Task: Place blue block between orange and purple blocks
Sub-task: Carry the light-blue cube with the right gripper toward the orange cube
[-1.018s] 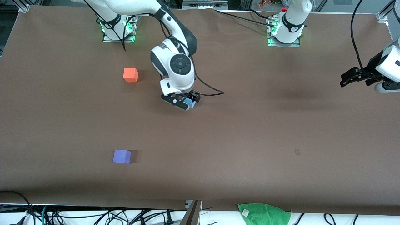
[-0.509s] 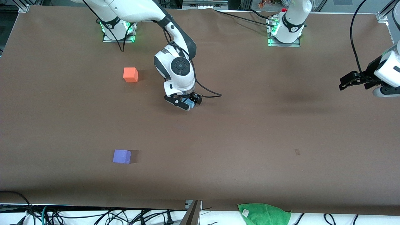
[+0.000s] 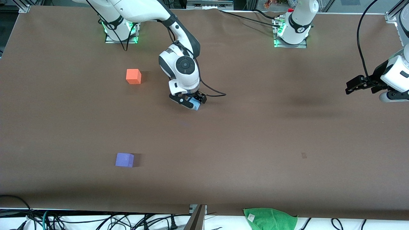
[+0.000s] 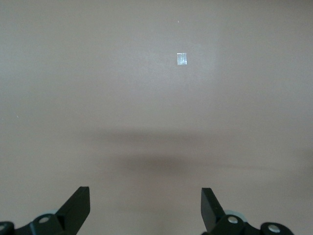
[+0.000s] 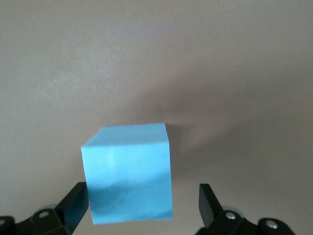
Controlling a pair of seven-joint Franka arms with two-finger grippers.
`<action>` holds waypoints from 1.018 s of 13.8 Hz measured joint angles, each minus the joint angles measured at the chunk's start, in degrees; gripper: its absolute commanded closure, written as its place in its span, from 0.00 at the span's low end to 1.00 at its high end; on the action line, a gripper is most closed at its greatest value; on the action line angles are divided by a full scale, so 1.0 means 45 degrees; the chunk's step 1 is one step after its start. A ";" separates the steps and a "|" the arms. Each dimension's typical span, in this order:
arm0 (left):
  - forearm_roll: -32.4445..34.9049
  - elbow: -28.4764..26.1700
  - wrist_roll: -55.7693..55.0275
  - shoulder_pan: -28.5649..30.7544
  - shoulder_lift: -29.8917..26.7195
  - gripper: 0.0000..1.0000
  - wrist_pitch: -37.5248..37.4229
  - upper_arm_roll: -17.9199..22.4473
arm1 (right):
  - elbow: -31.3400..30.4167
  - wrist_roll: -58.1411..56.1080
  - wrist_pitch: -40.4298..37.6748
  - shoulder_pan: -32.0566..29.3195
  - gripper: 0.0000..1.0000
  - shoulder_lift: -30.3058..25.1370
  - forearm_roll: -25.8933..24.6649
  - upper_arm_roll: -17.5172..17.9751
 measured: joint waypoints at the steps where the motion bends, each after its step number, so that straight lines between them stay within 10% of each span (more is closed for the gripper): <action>1: -0.0071 0.0000 0.0088 0.0009 0.0001 0.00 0.0021 0.0012 | -0.0103 0.0022 0.0005 0.0016 0.00 -0.0066 0.0000 0.0050; 14: -0.0225 0.0000 0.0317 0.0274 0.0109 0.00 0.0110 0.0036 | -0.0626 0.0029 0.0956 0.0006 0.00 -0.0132 -0.0064 0.0037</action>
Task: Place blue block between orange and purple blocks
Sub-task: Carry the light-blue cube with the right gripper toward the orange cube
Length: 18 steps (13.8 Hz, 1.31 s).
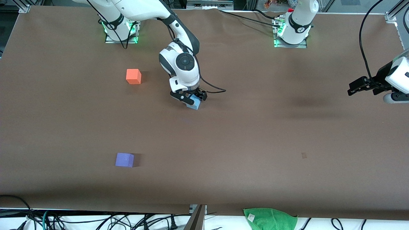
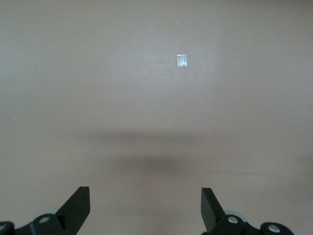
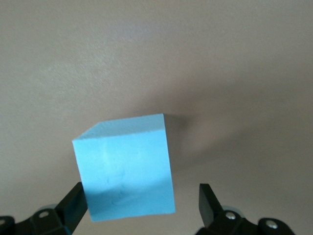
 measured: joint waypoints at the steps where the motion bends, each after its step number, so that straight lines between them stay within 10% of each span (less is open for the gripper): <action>1: 0.0045 0.0000 0.0013 0.0000 0.0000 0.00 0.0000 -0.0003 | 0.0000 -0.0001 0.0096 -0.0010 0.00 0.0002 -0.0002 -0.0025; 3: 0.0063 0.0000 0.0021 0.0000 -0.0001 0.00 -0.0003 -0.0003 | 0.0000 -0.0002 0.0213 -0.0014 0.09 0.0043 -0.0074 -0.0066; 6: 0.0076 -0.0016 0.0028 0.0000 -0.0003 0.00 -0.0013 -0.0003 | -0.0001 -0.0003 0.0339 -0.0023 0.52 0.0119 -0.0150 -0.0083; 11: 0.0081 -0.0016 0.0031 0.0000 -0.0020 0.00 -0.0014 -0.0016 | 0.0093 -0.0661 0.0483 -0.0060 0.53 0.0073 -0.0404 -0.0399; 18: 0.0081 -0.0019 0.0032 -0.0001 -0.0022 0.00 -0.0020 -0.0034 | 0.0254 -0.6992 -0.3004 -0.0458 0.53 -0.1685 -0.0396 -0.3605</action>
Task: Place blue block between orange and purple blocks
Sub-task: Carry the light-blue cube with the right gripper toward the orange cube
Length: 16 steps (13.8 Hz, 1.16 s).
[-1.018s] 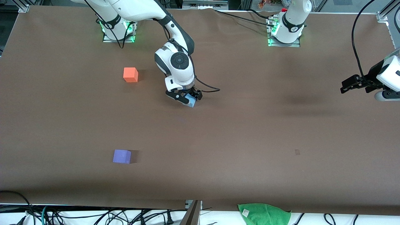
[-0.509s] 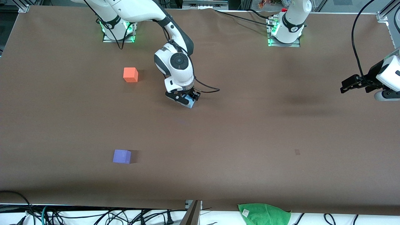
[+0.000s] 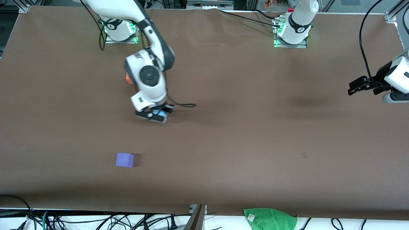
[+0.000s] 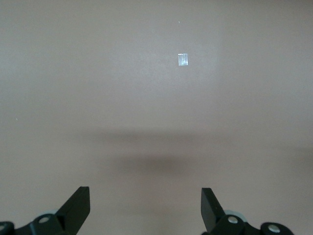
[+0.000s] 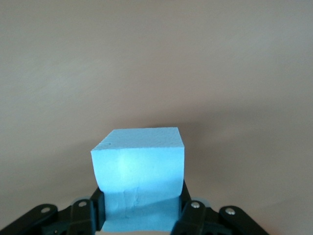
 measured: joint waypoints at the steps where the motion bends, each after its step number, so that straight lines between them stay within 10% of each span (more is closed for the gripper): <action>1: 0.0000 0.0000 0.0000 0.0000 0.0000 0.00 -0.0001 -0.0002 | -0.0107 -0.0824 -0.0132 -0.0088 0.53 -0.0158 0.0030 -0.0448; 7: 0.0000 0.0000 0.0000 -0.0002 -0.0091 0.00 -0.0019 -0.0012 | -0.1574 -0.6258 -0.0121 -0.2059 0.52 -0.0751 0.2351 -0.1220; 16: 0.0000 -0.0032 0.0000 -0.0001 -0.0126 0.00 -0.0054 -0.0012 | -0.3443 -0.7830 0.2770 -0.2265 0.52 -0.0577 0.3476 -0.1335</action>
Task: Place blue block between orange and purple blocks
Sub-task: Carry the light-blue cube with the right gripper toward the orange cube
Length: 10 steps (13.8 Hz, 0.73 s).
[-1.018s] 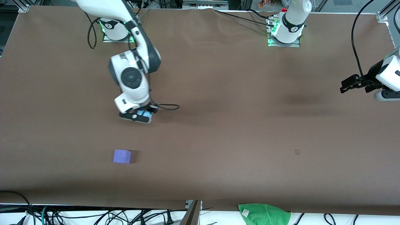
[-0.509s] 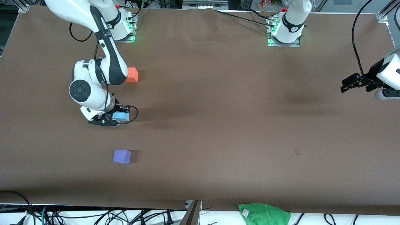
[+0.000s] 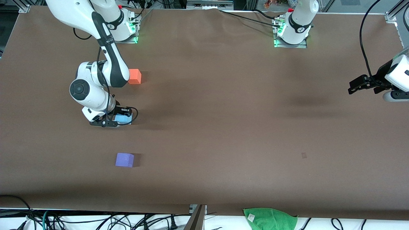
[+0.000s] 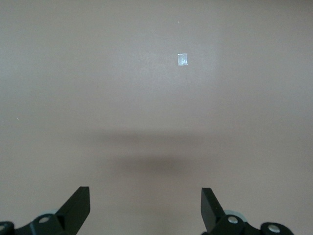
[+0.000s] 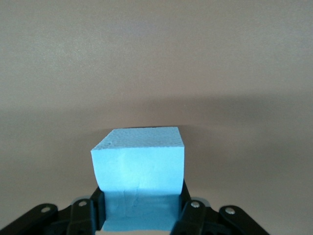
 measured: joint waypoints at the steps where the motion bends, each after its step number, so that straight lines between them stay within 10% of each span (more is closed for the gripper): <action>1: 0.0000 -0.0003 0.0000 -0.0001 0.0000 0.00 0.0000 -0.0001 | -0.0058 -0.0001 0.0168 0.0006 0.51 0.0063 0.0012 0.0126; 4: 0.0000 -0.0007 0.0000 0.0000 0.0000 0.00 -0.0001 0.0000 | -0.0159 -0.0001 0.0542 0.0044 0.49 0.0280 0.0036 0.0429; 5: 0.0000 -0.0010 0.0000 0.0000 0.0000 0.00 -0.0001 0.0000 | -0.0220 0.0000 0.0725 0.0051 0.36 0.0334 0.0039 0.0494; 6: 0.0000 -0.0012 0.0000 0.0000 0.0000 0.00 -0.0001 -0.0001 | -0.0298 0.0000 0.0871 0.0052 0.01 0.0343 0.0039 0.0520; 10: 0.0000 -0.0013 0.0000 0.0000 0.0000 0.00 -0.0001 0.0000 | -0.0269 -0.0021 0.1030 0.0051 0.00 0.0376 0.0042 0.0524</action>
